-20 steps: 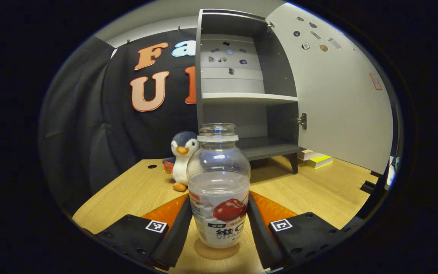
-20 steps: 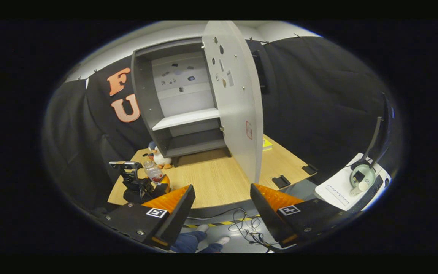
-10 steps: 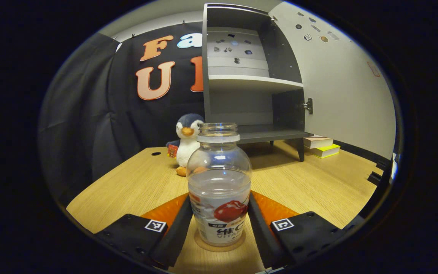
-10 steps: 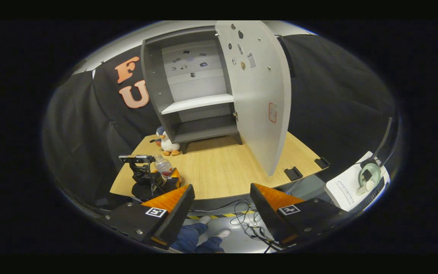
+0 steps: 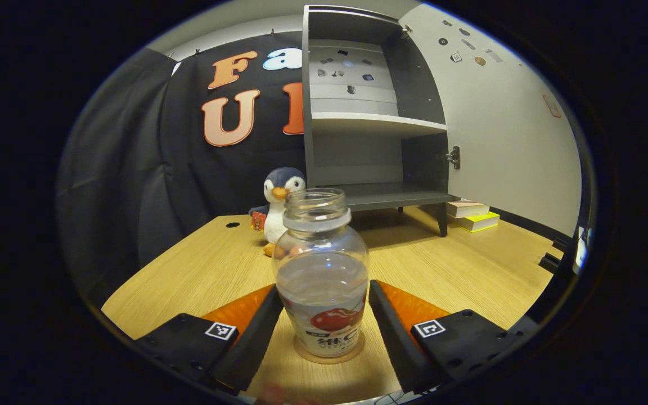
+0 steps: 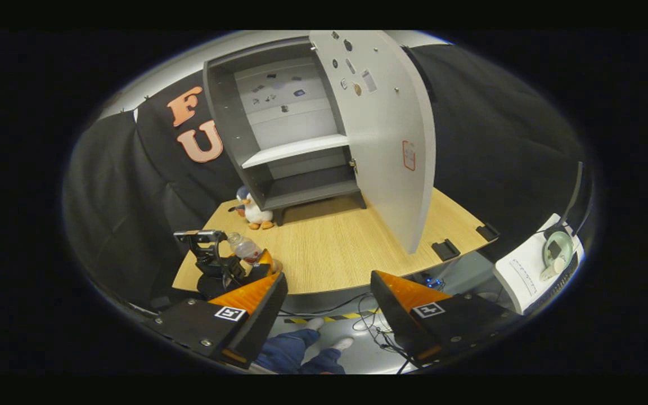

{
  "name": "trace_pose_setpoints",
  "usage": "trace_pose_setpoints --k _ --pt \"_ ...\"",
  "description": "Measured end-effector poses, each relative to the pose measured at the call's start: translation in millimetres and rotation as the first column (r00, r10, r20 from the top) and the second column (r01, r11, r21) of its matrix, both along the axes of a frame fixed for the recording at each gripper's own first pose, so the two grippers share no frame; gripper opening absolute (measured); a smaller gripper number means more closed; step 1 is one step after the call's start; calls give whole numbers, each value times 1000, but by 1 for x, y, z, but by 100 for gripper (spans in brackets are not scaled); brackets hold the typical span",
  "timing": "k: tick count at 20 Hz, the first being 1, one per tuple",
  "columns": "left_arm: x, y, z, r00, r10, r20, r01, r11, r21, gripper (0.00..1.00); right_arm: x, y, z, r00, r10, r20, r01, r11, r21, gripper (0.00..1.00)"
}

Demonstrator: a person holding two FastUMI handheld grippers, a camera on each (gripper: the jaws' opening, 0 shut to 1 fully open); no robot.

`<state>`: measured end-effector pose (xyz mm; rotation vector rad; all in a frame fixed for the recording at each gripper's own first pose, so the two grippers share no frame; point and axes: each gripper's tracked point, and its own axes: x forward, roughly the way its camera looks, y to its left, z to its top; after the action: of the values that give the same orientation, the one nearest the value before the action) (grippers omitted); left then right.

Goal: Open the cabinet door with the right hand, grasp the bottle in the cabinet with the left hand and place it on the coaster, then close the cabinet door with the right hand.

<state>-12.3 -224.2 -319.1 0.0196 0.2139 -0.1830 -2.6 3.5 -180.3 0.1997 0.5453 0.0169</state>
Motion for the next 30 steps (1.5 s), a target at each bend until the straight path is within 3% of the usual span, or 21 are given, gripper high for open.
trace_pose_setpoints --k 7,11,17,23,30 --pt "-14 7 22 999 20 26 -21 999 46 98 -3 1 -1 1000 9 18 -10 1000 21 93" --pt "-23 10 47 999 20 32 -21 1000 19 99 -3 -1 6 999 3 49 -5 999 44 94" --pt "-45 5 145 992 -49 118 52 998 -23 98 3 -16 54 981 -17 192 10 999 37 94" --pt "-52 -7 251 962 -107 250 117 993 -26 98 14 -70 139 909 -80 409 80 997 17 94" --pt "-62 4 292 957 -119 263 130 991 -24 98 39 -166 212 813 -153 562 186 983 -1 94"
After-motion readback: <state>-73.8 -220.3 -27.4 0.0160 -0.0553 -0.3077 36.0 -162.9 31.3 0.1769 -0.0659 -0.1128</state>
